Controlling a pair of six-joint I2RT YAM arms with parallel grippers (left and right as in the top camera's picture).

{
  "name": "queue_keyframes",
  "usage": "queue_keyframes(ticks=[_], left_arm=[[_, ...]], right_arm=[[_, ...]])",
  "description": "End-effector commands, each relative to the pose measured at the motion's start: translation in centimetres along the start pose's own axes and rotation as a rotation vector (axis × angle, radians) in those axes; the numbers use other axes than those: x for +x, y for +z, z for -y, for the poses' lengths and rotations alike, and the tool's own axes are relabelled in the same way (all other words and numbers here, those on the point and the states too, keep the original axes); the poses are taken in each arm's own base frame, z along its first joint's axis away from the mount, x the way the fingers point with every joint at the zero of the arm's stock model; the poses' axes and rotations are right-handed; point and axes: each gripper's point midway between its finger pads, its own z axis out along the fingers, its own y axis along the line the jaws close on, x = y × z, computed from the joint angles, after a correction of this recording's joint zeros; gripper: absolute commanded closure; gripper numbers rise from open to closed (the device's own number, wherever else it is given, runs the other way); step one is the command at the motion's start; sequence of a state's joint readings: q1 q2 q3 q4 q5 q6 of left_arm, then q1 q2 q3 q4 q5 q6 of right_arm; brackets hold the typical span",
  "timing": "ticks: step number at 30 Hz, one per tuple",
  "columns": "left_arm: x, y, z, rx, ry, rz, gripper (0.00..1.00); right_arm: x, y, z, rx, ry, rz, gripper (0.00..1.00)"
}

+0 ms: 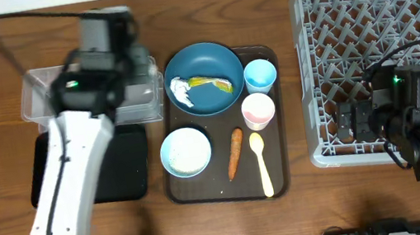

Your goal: Sort waste into correct bins and load items into the dishwasher rack

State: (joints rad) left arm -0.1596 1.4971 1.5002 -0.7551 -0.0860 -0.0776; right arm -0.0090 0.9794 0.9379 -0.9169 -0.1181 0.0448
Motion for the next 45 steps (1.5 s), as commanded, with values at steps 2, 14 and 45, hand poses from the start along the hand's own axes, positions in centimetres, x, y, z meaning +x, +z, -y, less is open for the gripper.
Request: queue_keyframes(ticks=[2, 14, 45], left_arm=[[-0.6, 0.3, -5.2, -0.107, -0.083, 0.008, 0.94], [1.3, 5.3, -6.1, -0.048, -0.131, -0.109, 0.49], [12.7, 12.4, 15.9, 0.563, 0.684, -0.336, 0.21]], right_arm=[[-0.6, -0.4, 0.4, 0.016, 0.012, 0.018, 0.01], [-0.4, -0.4, 0.4, 0.016, 0.013, 0.011, 0.01], [-0.4, -0.4, 0.4, 0.016, 0.013, 0.008, 0.01]])
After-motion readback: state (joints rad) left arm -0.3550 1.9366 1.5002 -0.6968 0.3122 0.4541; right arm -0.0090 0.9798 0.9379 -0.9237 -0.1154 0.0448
